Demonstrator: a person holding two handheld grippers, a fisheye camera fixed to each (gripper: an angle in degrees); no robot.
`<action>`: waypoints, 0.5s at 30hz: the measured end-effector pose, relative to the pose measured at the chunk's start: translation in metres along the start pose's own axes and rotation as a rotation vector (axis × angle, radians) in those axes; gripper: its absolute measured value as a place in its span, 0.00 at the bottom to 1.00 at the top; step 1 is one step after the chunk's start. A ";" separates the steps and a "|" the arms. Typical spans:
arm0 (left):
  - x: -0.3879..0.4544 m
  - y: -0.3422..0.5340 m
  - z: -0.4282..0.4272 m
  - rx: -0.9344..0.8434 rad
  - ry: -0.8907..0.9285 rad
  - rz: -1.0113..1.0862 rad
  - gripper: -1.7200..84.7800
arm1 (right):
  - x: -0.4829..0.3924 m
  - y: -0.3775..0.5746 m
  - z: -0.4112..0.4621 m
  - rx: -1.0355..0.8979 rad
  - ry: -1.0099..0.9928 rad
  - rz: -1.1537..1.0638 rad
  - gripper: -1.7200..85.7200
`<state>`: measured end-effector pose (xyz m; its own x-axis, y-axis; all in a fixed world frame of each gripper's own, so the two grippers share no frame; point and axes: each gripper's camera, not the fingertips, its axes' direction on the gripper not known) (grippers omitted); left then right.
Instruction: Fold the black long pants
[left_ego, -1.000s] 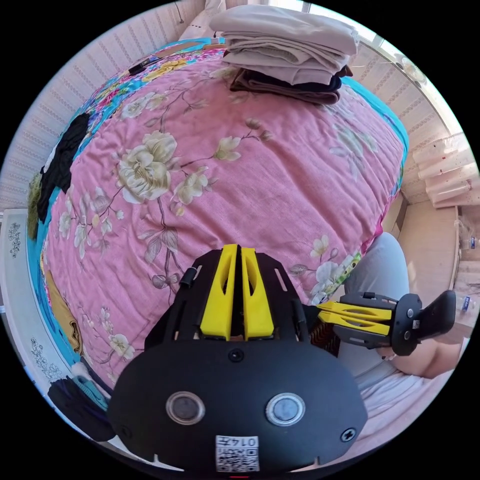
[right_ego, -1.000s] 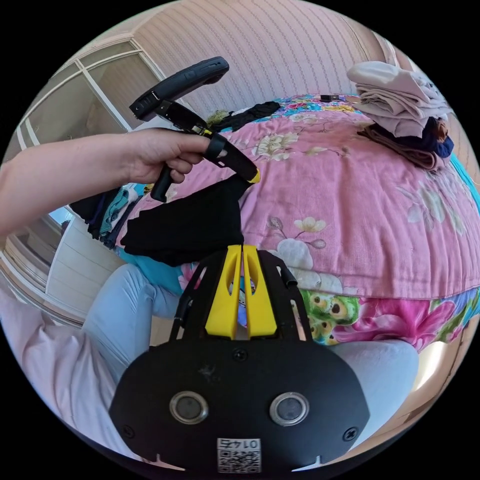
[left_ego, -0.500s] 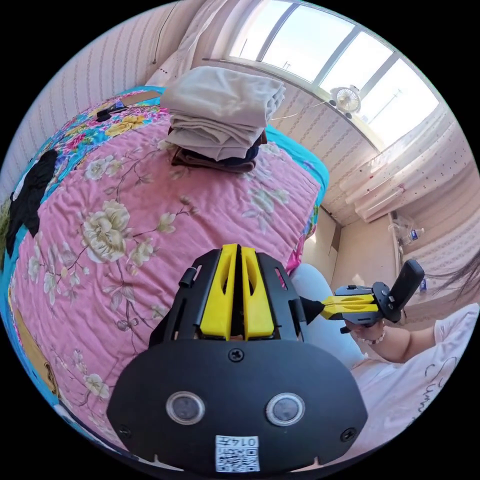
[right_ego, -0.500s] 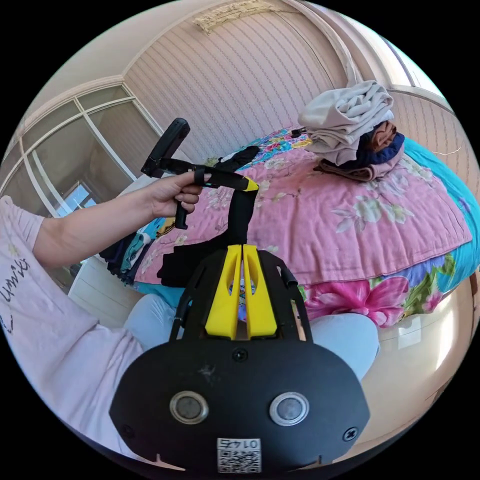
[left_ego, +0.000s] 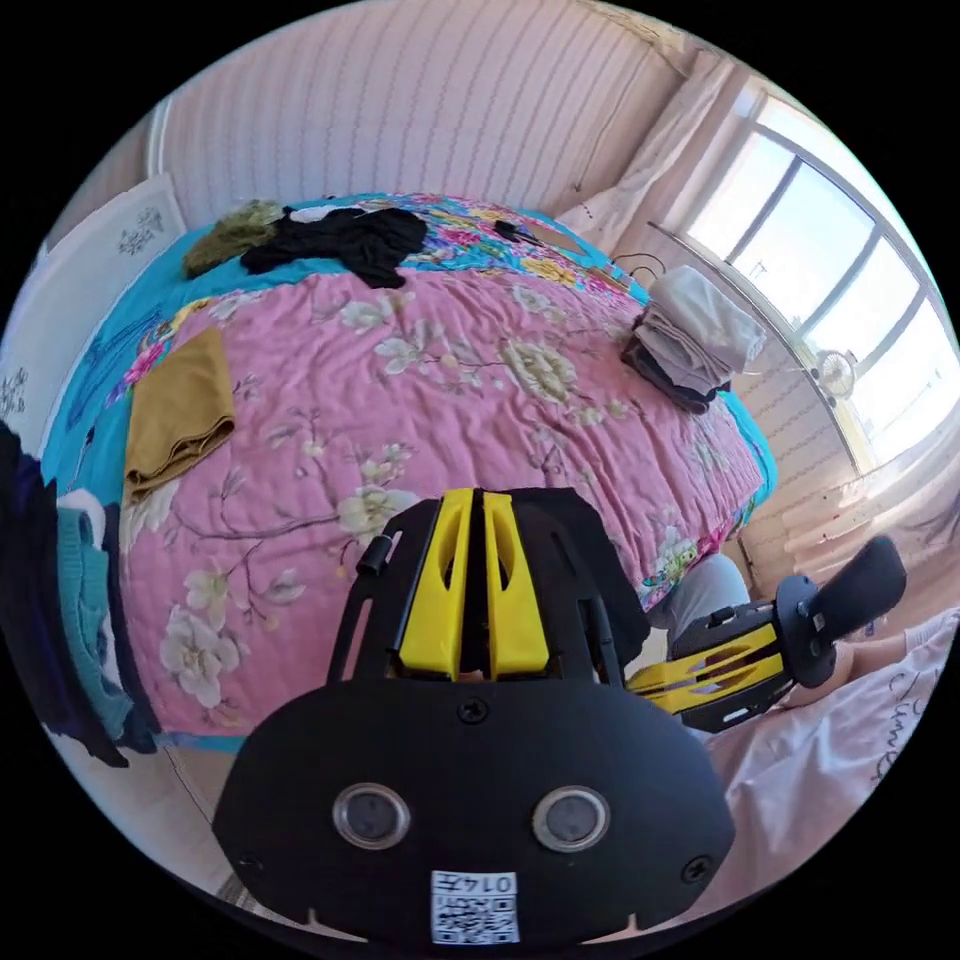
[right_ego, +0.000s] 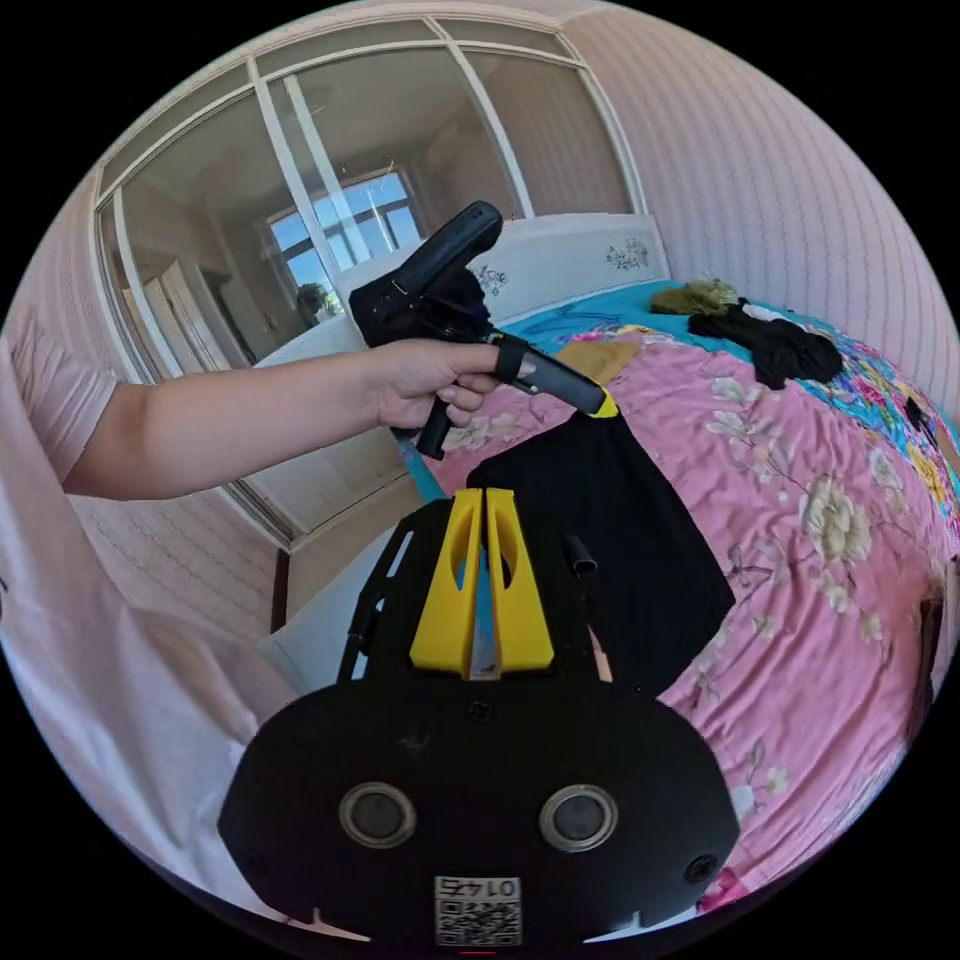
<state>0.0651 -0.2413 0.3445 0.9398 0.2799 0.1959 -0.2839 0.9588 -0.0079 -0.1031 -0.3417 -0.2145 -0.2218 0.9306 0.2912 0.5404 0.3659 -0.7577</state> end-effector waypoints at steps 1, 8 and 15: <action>-0.014 0.007 0.002 0.000 -0.006 -0.046 0.02 | 0.000 -0.016 0.024 -0.089 -0.014 0.004 0.03; -0.099 0.093 0.002 0.008 0.022 -0.171 0.05 | 0.004 -0.047 0.031 -0.210 0.035 0.117 0.07; -0.120 0.153 0.013 0.115 0.108 -0.138 0.13 | 0.046 -0.047 -0.029 -0.133 0.250 0.457 0.12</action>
<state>-0.0936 -0.1291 0.3323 0.9845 0.1552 0.0815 -0.1646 0.9785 0.1246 -0.1152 -0.3159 -0.1488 0.2515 0.9635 0.0917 0.6383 -0.0939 -0.7641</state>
